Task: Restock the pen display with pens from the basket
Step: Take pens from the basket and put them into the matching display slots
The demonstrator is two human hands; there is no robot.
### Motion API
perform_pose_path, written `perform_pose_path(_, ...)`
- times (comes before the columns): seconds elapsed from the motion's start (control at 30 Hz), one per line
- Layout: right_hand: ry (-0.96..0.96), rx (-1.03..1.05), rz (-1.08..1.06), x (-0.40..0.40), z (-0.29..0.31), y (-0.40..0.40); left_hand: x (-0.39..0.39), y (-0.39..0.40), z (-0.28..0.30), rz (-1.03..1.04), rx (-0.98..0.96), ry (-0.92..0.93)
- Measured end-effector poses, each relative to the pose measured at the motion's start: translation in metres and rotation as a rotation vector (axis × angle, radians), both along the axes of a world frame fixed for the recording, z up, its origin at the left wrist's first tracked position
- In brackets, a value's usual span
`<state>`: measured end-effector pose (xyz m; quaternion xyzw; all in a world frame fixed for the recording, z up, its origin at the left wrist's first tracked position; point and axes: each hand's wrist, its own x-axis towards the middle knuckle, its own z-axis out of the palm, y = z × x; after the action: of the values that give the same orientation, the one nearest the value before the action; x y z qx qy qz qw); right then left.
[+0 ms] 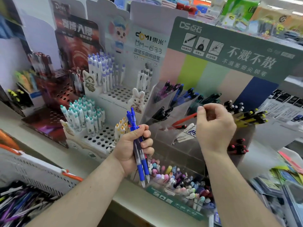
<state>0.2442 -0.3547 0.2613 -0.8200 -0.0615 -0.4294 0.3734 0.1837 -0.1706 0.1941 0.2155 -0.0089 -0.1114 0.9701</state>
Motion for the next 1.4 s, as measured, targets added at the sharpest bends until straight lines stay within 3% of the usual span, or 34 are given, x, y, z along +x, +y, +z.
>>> perform_pose_path(0.23,0.453,-0.416,-0.1,0.009,-0.009,0.022,-0.004,0.001,0.006,0.073,0.116,0.051)
perform_pose_path(0.33,0.51,-0.457,-0.137,0.005,-0.005,0.024,-0.007,0.002,0.008,0.112,0.199,0.051)
perform_pose_path(0.43,0.431,-0.228,0.092,-0.015,0.001,0.028,-0.011,0.002,0.012,0.129,0.366,0.044)
perform_pose_path(0.5,0.589,-0.08,0.381,-0.035,0.003,0.035,-0.011,0.002,0.012,0.142,0.421,0.036)
perform_pose_path(0.57,0.735,-0.035,0.539,-0.051,-0.001,0.043,-0.011,0.002,0.012,0.152,0.459,0.039)
perform_pose_path(0.83,0.78,0.186,0.615,-0.054,-0.001,0.054,-0.017,0.01,0.01,0.16,0.776,-0.031)
perform_pose_path(0.97,0.864,0.038,0.614,-0.052,0.002,0.062,-0.022,0.007,0.015,0.078,0.893,-0.109)
perform_pose_path(1.17,0.961,0.004,0.655,-0.049,-0.002,0.061,-0.031,0.012,0.017,-0.042,0.842,-0.125)
perform_pose_path(1.3,0.93,0.166,0.711,-0.053,-0.006,0.055,-0.035,0.014,0.015,-0.059,0.689,-0.064)
perform_pose_path(1.4,0.891,0.319,0.674,-0.052,-0.006,0.047,-0.033,0.02,0.01,-0.019,0.688,0.02)
